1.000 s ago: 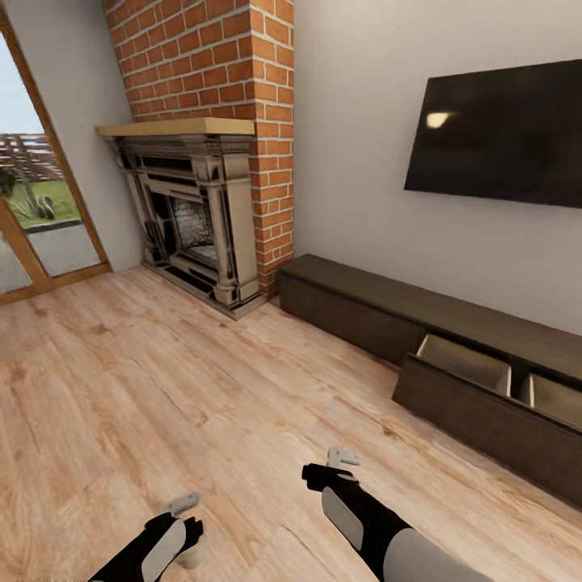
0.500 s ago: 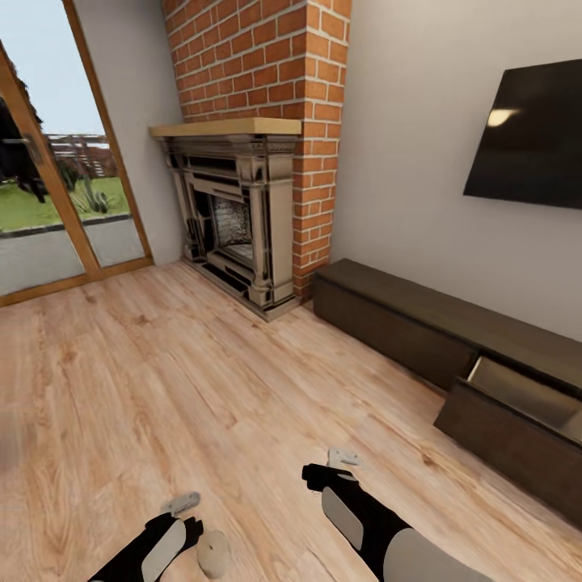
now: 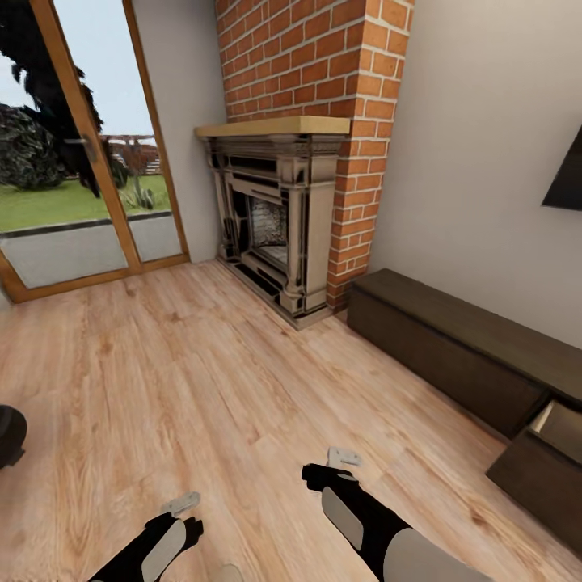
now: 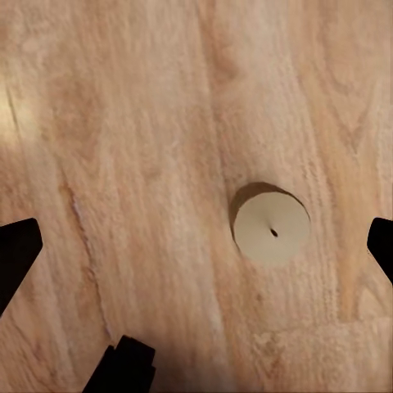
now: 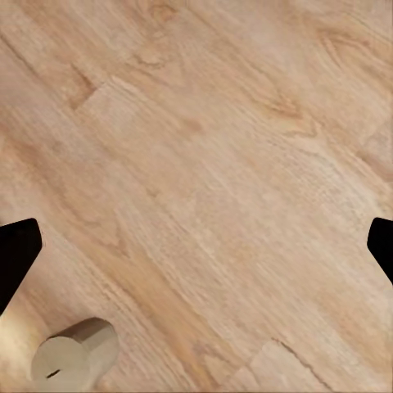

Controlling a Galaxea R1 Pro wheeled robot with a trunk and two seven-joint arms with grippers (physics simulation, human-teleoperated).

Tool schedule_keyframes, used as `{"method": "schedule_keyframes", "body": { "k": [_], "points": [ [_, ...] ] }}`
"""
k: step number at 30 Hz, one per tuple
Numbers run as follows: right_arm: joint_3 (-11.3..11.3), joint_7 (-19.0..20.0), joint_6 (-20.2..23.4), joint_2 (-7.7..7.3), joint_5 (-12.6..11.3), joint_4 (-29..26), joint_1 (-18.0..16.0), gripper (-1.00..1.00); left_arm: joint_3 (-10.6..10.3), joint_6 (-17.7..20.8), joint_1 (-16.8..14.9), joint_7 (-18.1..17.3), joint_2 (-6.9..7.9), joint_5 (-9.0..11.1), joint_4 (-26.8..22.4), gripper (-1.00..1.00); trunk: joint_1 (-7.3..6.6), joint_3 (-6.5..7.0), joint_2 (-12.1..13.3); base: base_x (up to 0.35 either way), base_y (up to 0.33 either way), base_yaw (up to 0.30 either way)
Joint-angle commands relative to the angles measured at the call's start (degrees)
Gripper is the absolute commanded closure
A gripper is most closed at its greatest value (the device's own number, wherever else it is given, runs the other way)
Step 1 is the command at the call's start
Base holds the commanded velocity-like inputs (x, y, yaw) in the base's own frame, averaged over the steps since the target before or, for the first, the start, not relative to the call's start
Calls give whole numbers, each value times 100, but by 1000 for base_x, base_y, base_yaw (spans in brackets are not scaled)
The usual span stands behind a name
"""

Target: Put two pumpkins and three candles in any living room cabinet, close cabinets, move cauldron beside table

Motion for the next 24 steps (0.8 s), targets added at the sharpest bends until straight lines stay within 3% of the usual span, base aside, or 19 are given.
{"method": "schedule_keyframes", "body": {
  "k": [1, 10, 24],
  "points": [
    [41, -47, 24, -6, -26, -12, -6, -100, -47, 18, -4, 48, 8, 43, -13, -100, 1, -5, -3, 100, -127, 275],
    [41, -44, 25, -6, -26, -12, -7, -100, -58, 18, -4, 47, 4, 19, -13, -100, 1, -5, -3, 41, -27, 83],
    [41, -43, 25, -13, -26, -12, -7, -100, -91, 14, -4, 46, -1, -15, -13, -100, 1, -5, -3, 164, -114, 1]
  ]
}}
